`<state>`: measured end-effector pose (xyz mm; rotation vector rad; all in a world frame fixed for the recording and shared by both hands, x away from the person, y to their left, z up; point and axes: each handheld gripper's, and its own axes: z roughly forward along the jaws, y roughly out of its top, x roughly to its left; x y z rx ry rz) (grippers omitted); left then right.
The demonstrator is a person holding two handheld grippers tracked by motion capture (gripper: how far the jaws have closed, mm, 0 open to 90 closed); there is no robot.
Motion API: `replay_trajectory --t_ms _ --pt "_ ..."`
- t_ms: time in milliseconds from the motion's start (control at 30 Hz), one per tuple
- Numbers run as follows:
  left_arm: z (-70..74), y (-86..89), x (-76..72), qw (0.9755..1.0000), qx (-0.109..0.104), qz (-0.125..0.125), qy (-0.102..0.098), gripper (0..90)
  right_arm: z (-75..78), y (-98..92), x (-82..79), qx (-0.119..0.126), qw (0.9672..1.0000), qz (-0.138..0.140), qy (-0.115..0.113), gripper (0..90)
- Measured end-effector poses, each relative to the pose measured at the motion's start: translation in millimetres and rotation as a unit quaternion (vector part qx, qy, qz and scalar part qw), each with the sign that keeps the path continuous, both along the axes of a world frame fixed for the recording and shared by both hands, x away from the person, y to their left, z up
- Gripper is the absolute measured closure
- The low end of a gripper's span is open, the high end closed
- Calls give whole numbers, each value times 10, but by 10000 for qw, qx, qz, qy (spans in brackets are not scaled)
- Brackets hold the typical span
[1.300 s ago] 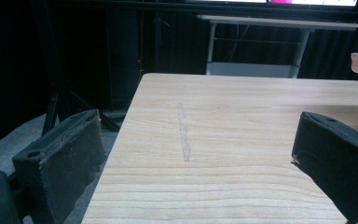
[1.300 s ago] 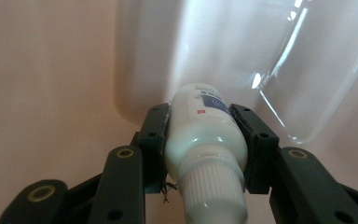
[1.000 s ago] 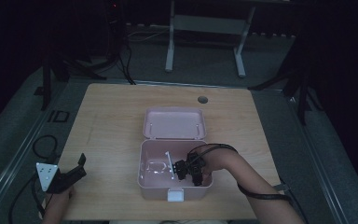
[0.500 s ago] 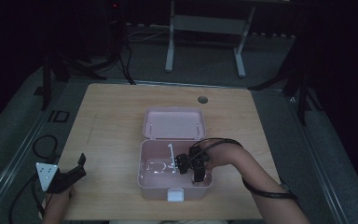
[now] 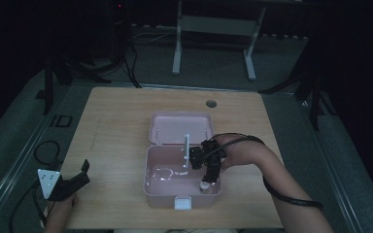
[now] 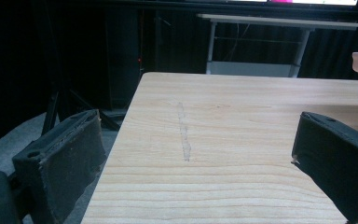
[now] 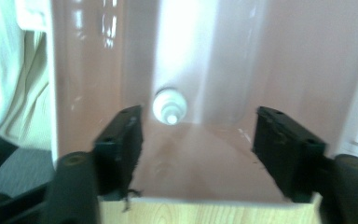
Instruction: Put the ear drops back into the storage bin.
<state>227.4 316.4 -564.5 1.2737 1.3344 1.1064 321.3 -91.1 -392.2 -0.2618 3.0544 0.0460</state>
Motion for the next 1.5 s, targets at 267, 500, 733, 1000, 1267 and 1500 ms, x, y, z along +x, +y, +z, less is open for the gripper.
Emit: replay_trajectory --t_ms 267,500,733,1000,1267,1500 --pt "0 0 0 10000 -3 4 0 24 235 -205 67 499 9979 -376 -157 136" --pt "-1 -1 -1 10000 7 1 -11 23 261 -436 140 762 9940 -706 -344 135" --pt "-1 -2 -1 10000 5 10 -22 24 225 -658 238 874 9894 -1061 -470 138" --pt "-2 0 -6 10000 21 3 -18 24 89 -868 292 894 9858 -1346 -451 141" --pt "-2 -3 -6 10000 23 14 -20 23 -150 -1151 356 975 9794 -1706 -471 141" --pt "-2 -2 -5 10000 22 14 -19 24 -465 -1330 404 1152 9704 -2074 -454 140"
